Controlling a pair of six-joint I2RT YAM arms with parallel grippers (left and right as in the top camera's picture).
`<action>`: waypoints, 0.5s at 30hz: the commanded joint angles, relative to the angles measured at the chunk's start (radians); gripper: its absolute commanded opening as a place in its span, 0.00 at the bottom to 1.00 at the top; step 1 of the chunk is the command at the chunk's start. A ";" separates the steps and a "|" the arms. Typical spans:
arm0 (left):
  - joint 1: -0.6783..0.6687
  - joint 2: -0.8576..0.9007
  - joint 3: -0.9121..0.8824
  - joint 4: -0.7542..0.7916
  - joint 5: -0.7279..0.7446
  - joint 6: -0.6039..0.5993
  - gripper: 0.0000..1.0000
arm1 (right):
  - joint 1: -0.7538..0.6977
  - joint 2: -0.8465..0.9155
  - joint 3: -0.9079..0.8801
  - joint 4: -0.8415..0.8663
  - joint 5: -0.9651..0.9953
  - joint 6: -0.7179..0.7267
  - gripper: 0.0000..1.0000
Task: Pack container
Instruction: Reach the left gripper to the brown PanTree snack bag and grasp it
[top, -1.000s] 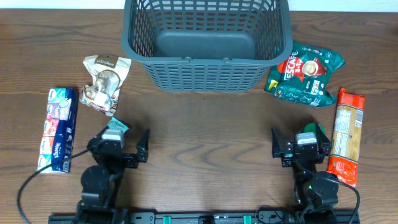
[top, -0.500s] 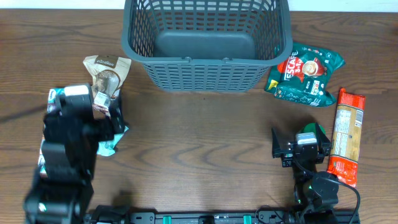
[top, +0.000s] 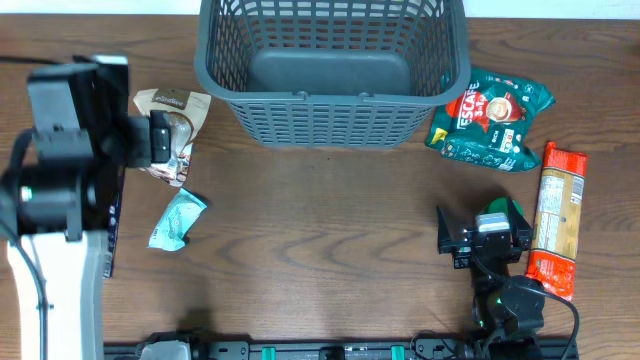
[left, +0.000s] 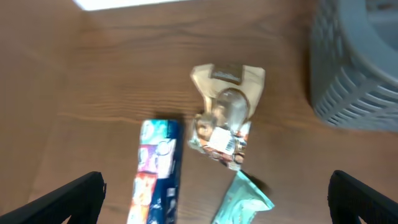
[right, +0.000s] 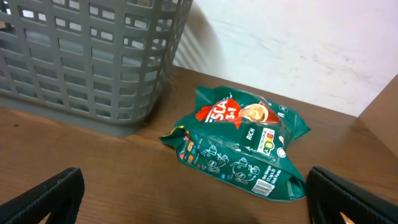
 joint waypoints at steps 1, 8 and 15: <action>0.087 0.049 0.028 -0.002 0.205 0.103 0.98 | -0.003 -0.006 -0.004 0.000 -0.001 0.016 0.99; 0.308 0.169 0.028 -0.002 0.457 0.194 0.98 | -0.003 -0.006 -0.004 0.000 -0.001 0.016 0.99; 0.323 0.271 0.028 -0.019 0.488 0.298 0.99 | -0.003 -0.006 -0.004 0.000 -0.001 0.016 0.99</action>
